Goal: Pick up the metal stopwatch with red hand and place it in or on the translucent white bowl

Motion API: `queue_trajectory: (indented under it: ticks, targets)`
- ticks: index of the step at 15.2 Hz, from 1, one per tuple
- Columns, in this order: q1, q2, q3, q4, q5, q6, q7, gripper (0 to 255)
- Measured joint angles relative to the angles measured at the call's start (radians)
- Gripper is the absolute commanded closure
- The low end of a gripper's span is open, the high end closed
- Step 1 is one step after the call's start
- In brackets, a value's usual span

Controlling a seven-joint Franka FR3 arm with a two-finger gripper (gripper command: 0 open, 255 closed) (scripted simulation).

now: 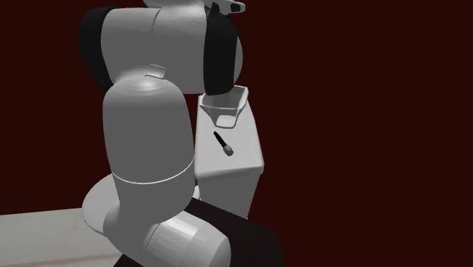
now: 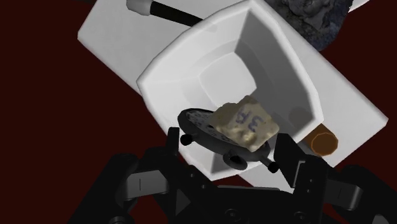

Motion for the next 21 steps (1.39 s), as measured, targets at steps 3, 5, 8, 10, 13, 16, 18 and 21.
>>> queue_trajectory:
  ticks: [3,5,8,10,13,16,18,21]
  targets:
    - [-0.004,-0.007,-0.001,-0.049,0.002,0.042,0.001,255]
    - [-0.007,-0.012,-0.002,-0.084,0.004,0.074,0.002,255]
    - [-0.01,-0.015,-0.004,-0.129,0.005,0.115,0.004,255]
    - [-0.011,-0.016,-0.004,-0.158,0.005,0.142,0.006,255]
    - [-0.011,-0.017,-0.004,-0.167,0.005,0.151,0.007,255]
    - [-0.011,-0.016,-0.004,-0.167,0.005,0.152,0.007,255]
    - [-0.011,-0.016,-0.004,-0.167,0.005,0.152,0.007,0]
    - [-0.011,-0.016,-0.004,-0.167,0.005,0.152,0.007,0]
